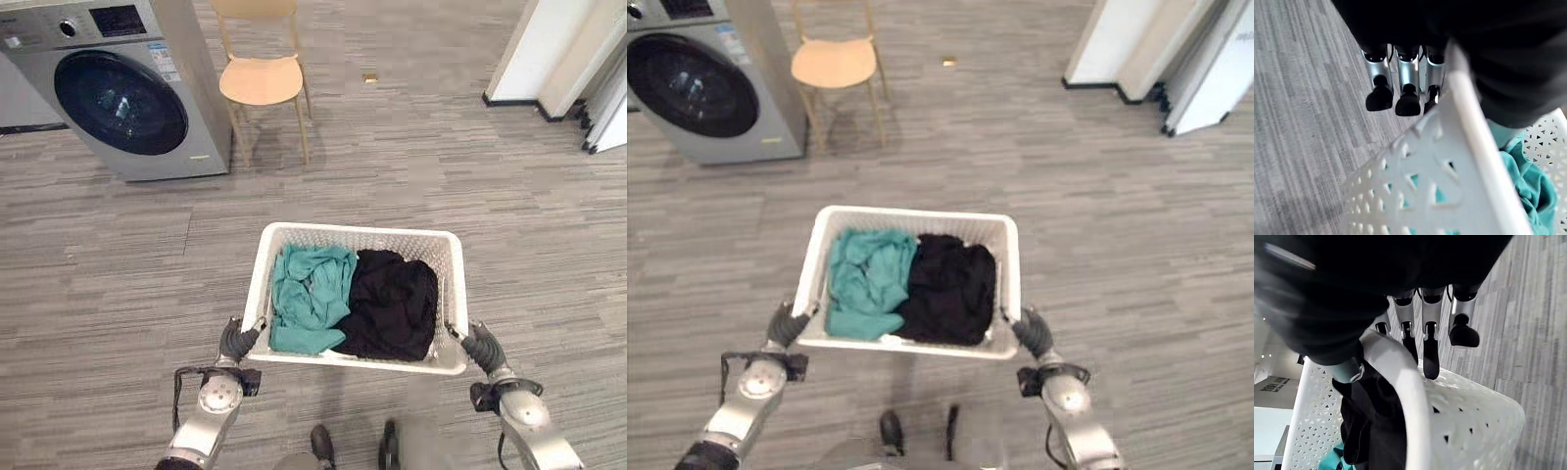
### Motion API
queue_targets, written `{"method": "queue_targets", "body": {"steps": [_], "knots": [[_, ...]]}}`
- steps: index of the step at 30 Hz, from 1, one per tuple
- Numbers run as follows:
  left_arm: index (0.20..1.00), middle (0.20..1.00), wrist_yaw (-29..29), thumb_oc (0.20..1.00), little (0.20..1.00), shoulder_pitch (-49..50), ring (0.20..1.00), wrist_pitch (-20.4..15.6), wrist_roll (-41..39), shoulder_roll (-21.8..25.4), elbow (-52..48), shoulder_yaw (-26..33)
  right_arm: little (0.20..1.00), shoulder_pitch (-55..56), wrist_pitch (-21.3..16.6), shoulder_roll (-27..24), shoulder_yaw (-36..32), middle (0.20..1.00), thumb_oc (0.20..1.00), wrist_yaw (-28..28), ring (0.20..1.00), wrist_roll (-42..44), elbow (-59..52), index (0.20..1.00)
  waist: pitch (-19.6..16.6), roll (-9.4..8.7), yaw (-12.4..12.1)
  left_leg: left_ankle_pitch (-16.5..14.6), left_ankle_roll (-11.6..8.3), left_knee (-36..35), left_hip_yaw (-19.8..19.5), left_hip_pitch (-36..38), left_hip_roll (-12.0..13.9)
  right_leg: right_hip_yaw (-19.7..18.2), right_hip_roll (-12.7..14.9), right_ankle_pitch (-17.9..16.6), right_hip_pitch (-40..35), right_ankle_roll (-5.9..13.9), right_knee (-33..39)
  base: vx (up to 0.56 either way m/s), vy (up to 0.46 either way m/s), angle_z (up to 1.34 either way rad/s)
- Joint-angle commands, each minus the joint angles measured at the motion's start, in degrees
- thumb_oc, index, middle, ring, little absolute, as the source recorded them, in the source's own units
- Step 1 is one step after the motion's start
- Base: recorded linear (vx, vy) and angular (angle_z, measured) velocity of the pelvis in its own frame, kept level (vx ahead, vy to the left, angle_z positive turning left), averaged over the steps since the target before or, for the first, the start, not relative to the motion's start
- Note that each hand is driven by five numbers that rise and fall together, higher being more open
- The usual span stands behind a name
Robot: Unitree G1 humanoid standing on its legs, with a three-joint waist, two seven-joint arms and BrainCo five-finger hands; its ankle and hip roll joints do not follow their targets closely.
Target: Grab the laundry basket,head to the washer,open it,put in the laundry and shut it.
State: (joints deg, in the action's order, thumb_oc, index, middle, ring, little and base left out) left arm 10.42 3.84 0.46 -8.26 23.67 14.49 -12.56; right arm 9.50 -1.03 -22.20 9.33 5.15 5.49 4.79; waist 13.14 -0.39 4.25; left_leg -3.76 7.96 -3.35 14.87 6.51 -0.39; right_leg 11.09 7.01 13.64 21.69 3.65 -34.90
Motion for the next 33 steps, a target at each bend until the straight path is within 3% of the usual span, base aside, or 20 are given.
{"method": "queue_targets", "body": {"steps": [1, 5, 6, 7, 9, 10, 11, 14, 15, 17, 18, 19, 24, 26, 27, 28, 29, 31, 32, 33], "knots": [[0.200, 0.200, -3.8, 0.200, 0.200, 2.0, 0.200, -6.6, -4.0, -1.1, -7.6, -0.1, 0.200, -1.9, -5.1, 1.0, -0.3, 0.200, 0.200, -3.1, 0.200, 5.1, -2.8, 0.200, -1.2, -1.16, 0.4, -2.4, -7.38, 4.4, 1.7, -1.9, 1.3, 0.6, -0.3, -10.5, -9.6, 5.53, 22.4, 0.56, -0.058, 0.53], [0.200, 0.200, -4.2, 0.200, 0.200, 1.8, 0.200, -7.1, -3.1, -2.5, -6.4, 0.4, 0.200, -0.6, -4.9, 1.0, -1.6, 0.200, 0.200, -3.2, 0.200, 4.8, -3.2, 0.200, -1.4, -1.69, 1.7, -6.2, -8.63, 4.9, -0.7, 2.6, 0.0, -0.5, 0.0, -14.2, -8.3, 7.28, 32.6, 0.50, -0.113, 0.74], [0.200, 0.200, -4.8, 0.200, 0.200, 2.1, 0.200, -7.5, -2.3, -3.4, -5.8, -0.3, 0.200, 0.8, -5.3, 1.3, -2.3, 0.200, 0.200, -3.6, 0.200, 5.5, -3.0, 0.200, -2.4, -1.78, 2.3, -7.4, -10.24, 8.9, -2.1, 3.6, 0.7, -2.4, -0.1, -15.4, -10.1, 6.13, 31.3, 0.49, -0.156, 1.12], [0.200, 0.200, -4.8, 0.200, 0.200, 2.1, 0.200, -7.5, -2.3, -3.3, -5.8, -0.3, 0.200, 0.8, -5.3, 1.3, -2.3, 0.200, 0.200, -3.6, 0.200, 5.5, -3.0, 0.200, -2.5, -1.92, 2.4, -7.2, -10.22, 9.0, -2.1, 3.3, 0.6, -2.4, 0.1, -15.6, -10.0, 6.11, 31.4, 0.48, -0.185, 1.22], [0.200, 0.200, -4.9, 0.200, 0.200, 1.8, 0.200, -7.2, -3.3, -4.1, -5.3, -0.7, 0.200, 0.9, -5.3, 0.4, -2.8, 0.200, 0.200, -3.2, 0.200, 5.5, -2.7, 0.200, -2.7, -1.69, 2.2, -3.3, -12.58, 21.1, -2.4, -0.3, 3.0, -0.4, 0.4, -15.7, -12.7, 4.40, 31.6, 0.38, -0.211, 1.14], [0.200, 0.200, -4.6, 0.200, 0.200, 1.7, 0.200, -6.8, -3.9, -4.3, -4.9, -0.9, 0.200, 0.9, -5.3, 0.0, -3.4, 0.200, 0.200, -2.6, 0.200, 6.5, -2.8, 0.200, -2.5, -2.60, 1.6, 0.2, -13.05, 27.3, 0.3, -4.8, 6.2, 1.3, 0.9, -14.0, -15.9, 2.80, 32.7, 0.32, -0.195, 0.92], [0.200, 0.200, -4.6, 0.200, 0.200, 1.7, 0.200, -6.7, -3.9, -4.3, -4.9, -0.9, 0.200, 0.9, -5.3, 0.0, -3.5, 0.200, 0.200, -2.6, 0.200, 6.5, -2.8, 0.200, -2.4, -2.51, 1.6, 0.1, -13.10, 27.5, 0.2, -4.9, 6.3, 1.4, 0.8, -14.0, -16.0, 2.76, 32.8, 0.31, -0.140, 0.58], [0.200, 0.200, -5.0, 0.200, 0.200, 1.8, 0.200, -6.5, -4.0, -4.3, -4.9, -0.9, 0.200, 0.7, -5.0, -0.7, -3.7, 0.200, 0.200, -2.3, 0.200, 6.5, -2.8, 0.200, -2.2, -2.63, 0.5, -1.6, -11.90, 24.3, 1.7, -7.7, 7.3, 2.5, 0.7, -12.2, -19.3, 2.43, 33.6, 0.26, -0.014, 0.13], [0.200, 0.200, -5.2, 0.200, 0.200, 2.0, 0.200, -6.2, -3.8, -4.3, -4.8, -0.7, 0.200, 0.8, -4.8, -1.1, -4.2, 0.200, 0.200, -1.9, 0.200, 6.5, -2.8, 0.200, -2.3, -2.31, -0.4, 0.1, -11.71, 16.7, 2.3, -10.8, 7.8, 3.3, 0.5, -9.8, -21.4, 2.23, 33.4, 0.35, 0.041, 0.22], [0.200, 0.200, -5.3, 0.200, 0.200, 2.2, 0.200, -6.0, -3.5, -4.4, -5.0, -0.7, 0.200, 0.9, -4.8, -1.1, -4.2, 0.200, 0.200, -1.8, 0.200, 6.3, -2.7, 0.200, -2.2, -1.97, -0.6, 2.3, -12.22, 13.0, 1.9, -11.2, 7.8, 3.3, 0.0, -9.1, -22.0, 2.21, 33.2, 0.35, 0.064, 0.08], [0.200, 0.200, -5.0, 0.200, 0.200, 2.3, 0.200, -5.7, -3.0, -4.5, -5.0, -0.6, 0.200, 0.9, -4.9, -1.4, -4.3, 0.200, 0.200, -1.2, 0.200, 6.1, -2.1, 0.200, -1.7, -1.10, -1.3, 8.2, -13.60, 6.9, 1.2, -13.9, 9.3, 3.2, -1.2, -6.9, -23.8, 1.94, 32.6, 0.59, 0.150, -0.12], [0.200, 0.200, -4.6, 0.200, 0.200, 2.2, 0.200, -5.5, -3.0, -4.6, -4.9, -0.4, 0.200, 1.0, -4.9, -1.5, -4.5, 0.200, 0.200, -0.7, 0.200, 6.1, -1.8, 0.200, -1.3, -1.07, -1.9, 9.1, -14.52, 2.0, -0.1, -16.1, 10.6, 2.5, -1.3, -4.4, -26.0, 2.37, 32.0, 0.55, 0.154, -0.29], [0.200, 0.200, -4.3, 0.200, 0.200, 2.6, 0.200, -5.3, -3.1, -4.4, -5.2, -0.2, 0.200, 0.9, -5.1, -1.2, -4.5, 0.200, 0.200, -0.5, 0.200, 6.0, -1.6, 0.200, -1.6, -1.01, -2.9, 12.5, -15.45, 0.7, -1.0, -19.2, 14.1, 0.5, -0.9, -1.7, -29.5, 3.12, 30.1, 0.42, 0.183, -0.34], [0.200, 0.200, -4.9, 0.200, 0.200, 3.0, 0.200, -5.3, -3.1, -4.0, -5.4, -0.1, 0.200, 1.7, -5.0, -0.6, -4.8, 0.200, 0.200, -1.3, 0.200, 5.5, -1.9, 0.200, -3.0, -0.68, -3.0, 13.4, -15.37, 2.2, 0.2, -18.7, 14.7, -0.2, -0.5, 0.1, -31.7, 3.90, 29.2, 0.60, 0.283, -0.57], [0.200, 0.200, -5.3, 0.200, 0.200, 2.5, 0.200, -5.1, -2.6, -3.8, -5.1, -0.5, 0.200, 1.7, -5.1, -0.2, -4.8, 0.200, 0.200, -1.3, 0.200, 5.3, -1.7, 0.200, -3.7, -1.42, -2.9, 13.0, -15.08, 4.9, 0.9, -19.7, 14.2, -0.5, 0.7, 0.1, -32.7, 4.66, 27.7, 0.71, 0.396, -0.63], [0.200, 0.200, -5.1, 0.200, 0.200, 2.0, 0.200, -5.3, -2.7, -3.0, -5.3, -0.9, 0.200, 1.3, -4.6, 0.3, -4.1, 0.200, 0.200, -1.8, 0.200, 4.9, -2.0, 0.200, -3.4, -2.37, -2.9, 10.9, -13.78, 9.2, 1.6, -19.8, 12.3, -1.1, 3.6, -2.8, -30.6, 5.43, 21.7, 0.49, 0.312, -0.52], [0.200, 0.200, -5.1, 0.200, 0.200, 1.9, 0.200, -5.3, -2.7, -3.0, -5.3, -0.9, 0.200, 1.3, -4.7, 0.3, -4.2, 0.200, 0.200, -1.8, 0.200, 4.8, -1.9, 0.200, -3.6, -2.28, -3.0, 11.0, -13.72, 9.2, 1.7, -20.0, 12.4, -1.2, 3.5, -2.9, -30.3, 5.43, 21.7, 0.39, 0.341, -0.32], [0.200, 0.200, -4.7, 0.200, 0.200, 1.4, 0.200, -5.6, -2.9, -1.8, -5.5, -0.6, 0.200, -0.2, -4.6, 1.2, -3.0, 0.200, 0.200, -2.0, 0.200, 4.3, -1.7, 0.200, -3.3, -3.09, -3.1, 7.7, -11.68, 10.8, 3.1, -18.9, 10.7, -1.8, 6.4, -7.1, -26.9, 6.08, 15.3, 0.31, 0.331, -0.20], [0.200, 0.200, -4.2, 0.200, 0.200, 1.6, 0.200, -5.8, -3.2, -1.0, -5.7, 0.2, 0.200, -1.4, -4.8, 1.7, -1.6, 0.200, 0.200, -2.3, 0.200, 3.7, -1.2, 0.200, -3.5, -3.29, -3.7, 5.2, -10.15, 10.8, 4.9, -17.3, 9.5, 0.3, 8.9, -11.3, -24.6, 6.07, 12.9, 0.25, 0.282, -0.40], [0.200, 0.200, -4.2, 0.200, 0.200, 1.7, 0.200, -5.8, -3.3, -1.0, -5.7, 0.2, 0.200, -1.4, -4.8, 1.8, -1.6, 0.200, 0.200, -2.3, 0.200, 3.7, -1.2, 0.200, -3.5, -3.34, -3.7, 5.2, -10.12, 10.8, 5.0, -17.3, 9.4, 0.3, 8.9, -11.2, -24.6, 6.11, 12.9, 0.29, 0.256, -0.50]]}}
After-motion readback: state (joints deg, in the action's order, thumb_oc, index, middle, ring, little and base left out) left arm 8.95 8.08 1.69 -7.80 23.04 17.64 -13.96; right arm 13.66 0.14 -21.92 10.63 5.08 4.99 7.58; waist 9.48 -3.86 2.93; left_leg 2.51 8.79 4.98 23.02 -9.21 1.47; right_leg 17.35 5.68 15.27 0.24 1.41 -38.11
